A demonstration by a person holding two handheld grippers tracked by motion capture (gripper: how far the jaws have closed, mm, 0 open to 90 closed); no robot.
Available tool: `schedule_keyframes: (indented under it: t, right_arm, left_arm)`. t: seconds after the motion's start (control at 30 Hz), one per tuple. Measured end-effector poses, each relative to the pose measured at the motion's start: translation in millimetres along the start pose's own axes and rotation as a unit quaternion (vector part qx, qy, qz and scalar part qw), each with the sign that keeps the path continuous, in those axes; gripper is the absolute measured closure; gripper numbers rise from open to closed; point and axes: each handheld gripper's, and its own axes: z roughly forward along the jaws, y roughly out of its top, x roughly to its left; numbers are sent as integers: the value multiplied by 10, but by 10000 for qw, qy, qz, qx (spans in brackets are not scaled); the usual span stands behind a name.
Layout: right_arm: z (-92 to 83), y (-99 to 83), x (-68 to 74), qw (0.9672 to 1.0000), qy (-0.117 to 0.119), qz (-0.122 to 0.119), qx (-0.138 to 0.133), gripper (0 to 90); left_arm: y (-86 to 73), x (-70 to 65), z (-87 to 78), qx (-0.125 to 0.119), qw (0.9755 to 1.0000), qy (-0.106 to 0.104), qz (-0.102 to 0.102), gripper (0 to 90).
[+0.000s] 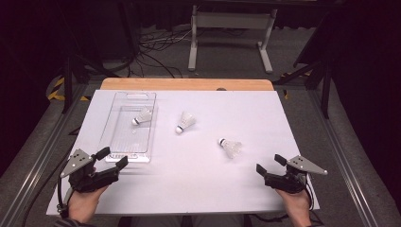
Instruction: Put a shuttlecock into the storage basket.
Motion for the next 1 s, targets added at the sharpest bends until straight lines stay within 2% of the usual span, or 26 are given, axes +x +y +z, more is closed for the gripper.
schedule_keyframes:
  t: [0.5, 1.0]
  right_arm:
    - [-3, 0, -2, 10000, -3, 0, -10, 126]
    - [-3, -4, 0, 10000, -11, -16, -3, 126]
  left_arm:
    - [109, -138, 226, 80, 9996, -245, 124, 231]
    - [304, -278, 505, 115, 9981, -536, 262, 236]
